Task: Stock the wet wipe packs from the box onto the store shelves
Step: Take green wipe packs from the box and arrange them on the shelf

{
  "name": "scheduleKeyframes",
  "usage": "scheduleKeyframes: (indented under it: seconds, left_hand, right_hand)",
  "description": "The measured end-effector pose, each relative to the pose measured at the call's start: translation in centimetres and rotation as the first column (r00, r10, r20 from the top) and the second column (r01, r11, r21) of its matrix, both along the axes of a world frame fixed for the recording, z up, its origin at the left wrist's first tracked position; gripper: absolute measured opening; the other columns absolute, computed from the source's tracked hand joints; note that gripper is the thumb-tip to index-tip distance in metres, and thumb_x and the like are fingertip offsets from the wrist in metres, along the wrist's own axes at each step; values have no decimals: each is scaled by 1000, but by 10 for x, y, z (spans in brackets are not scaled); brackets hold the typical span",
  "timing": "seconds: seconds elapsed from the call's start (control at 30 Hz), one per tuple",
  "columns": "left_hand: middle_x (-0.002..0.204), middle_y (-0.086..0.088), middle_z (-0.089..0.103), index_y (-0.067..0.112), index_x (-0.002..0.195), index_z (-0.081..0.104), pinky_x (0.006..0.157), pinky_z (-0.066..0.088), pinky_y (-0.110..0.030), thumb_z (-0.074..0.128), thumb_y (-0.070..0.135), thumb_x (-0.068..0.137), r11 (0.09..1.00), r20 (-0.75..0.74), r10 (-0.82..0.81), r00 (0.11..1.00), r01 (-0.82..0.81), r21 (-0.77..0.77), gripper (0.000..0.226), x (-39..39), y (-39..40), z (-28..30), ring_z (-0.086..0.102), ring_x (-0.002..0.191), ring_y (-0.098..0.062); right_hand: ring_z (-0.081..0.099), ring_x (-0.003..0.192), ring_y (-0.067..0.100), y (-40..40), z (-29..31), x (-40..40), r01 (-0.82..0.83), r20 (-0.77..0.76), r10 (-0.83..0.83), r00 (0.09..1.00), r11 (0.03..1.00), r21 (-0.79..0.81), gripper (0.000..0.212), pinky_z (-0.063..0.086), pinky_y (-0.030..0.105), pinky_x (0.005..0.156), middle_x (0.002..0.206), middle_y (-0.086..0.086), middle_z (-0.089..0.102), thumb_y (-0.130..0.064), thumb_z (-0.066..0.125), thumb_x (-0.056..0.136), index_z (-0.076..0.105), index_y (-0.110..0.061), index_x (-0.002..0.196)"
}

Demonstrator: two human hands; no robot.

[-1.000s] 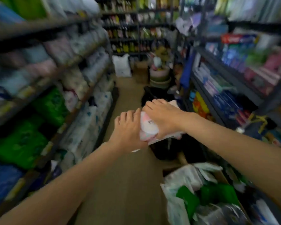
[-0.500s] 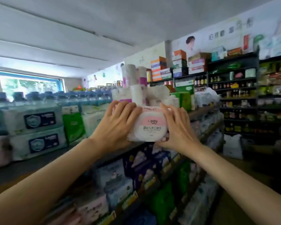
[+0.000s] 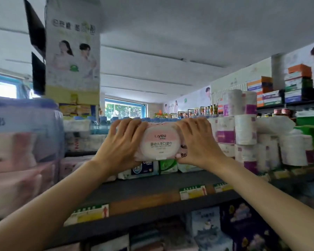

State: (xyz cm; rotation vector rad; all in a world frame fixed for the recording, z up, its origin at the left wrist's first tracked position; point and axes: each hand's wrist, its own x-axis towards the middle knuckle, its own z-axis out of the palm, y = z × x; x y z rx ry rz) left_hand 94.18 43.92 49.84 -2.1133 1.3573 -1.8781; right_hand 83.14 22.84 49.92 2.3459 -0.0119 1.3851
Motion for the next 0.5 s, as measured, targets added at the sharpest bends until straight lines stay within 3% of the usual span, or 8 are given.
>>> scheduleKeyframes:
  seconds: [0.07,0.13,0.2,0.3,0.4,0.5]
  left_hand:
    - [113,-16,59,5,122,46,85,45,-44,44,67,69,999,-6,45,999,-45,-8,82,10,8,4,45,102,-29]
    - [112,-18,58,4,123,45,84,46,-44,53,67,65,995,26,102,994,-102,-11,86,23,14,13,43,101,-29]
    - [113,-18,57,3,124,44,84,45,-44,64,67,59,984,59,176,983,-175,-26,94,34,20,28,42,100,-30]
    - [113,-20,57,2,126,44,83,44,-43,58,63,64,968,84,246,966,-240,-77,88,41,29,42,41,99,-31]
    - [111,-21,56,2,127,41,81,46,-44,53,65,64,950,76,307,949,-301,-83,89,52,44,36,41,97,-32]
    - [111,-19,50,5,130,38,76,47,-44,70,64,48,901,14,433,901,-432,-19,106,77,64,18,41,93,-32]
  right_hand:
    - [43,106,28,5,7,16,-28,12,29,1000,999,-34,94,33,48,99,114,12,53,-67,69,51,35,-14,120]
    - [52,103,32,12,17,32,-54,22,55,998,997,-48,95,37,49,97,112,14,54,-67,69,50,32,-14,119]
    - [53,101,33,17,28,48,-88,69,91,993,995,-47,93,36,48,96,111,15,54,-64,69,49,31,-14,118]
    - [52,99,35,24,43,71,-119,115,124,986,992,-43,95,38,46,92,110,17,54,-58,76,47,34,-10,118]
    - [50,103,36,34,45,94,-152,41,155,987,986,-71,94,39,47,91,115,18,51,-62,66,54,41,-4,124]
    - [39,116,30,52,34,126,-213,-124,202,971,973,-84,95,33,42,99,128,12,40,-61,69,63,34,-9,135]
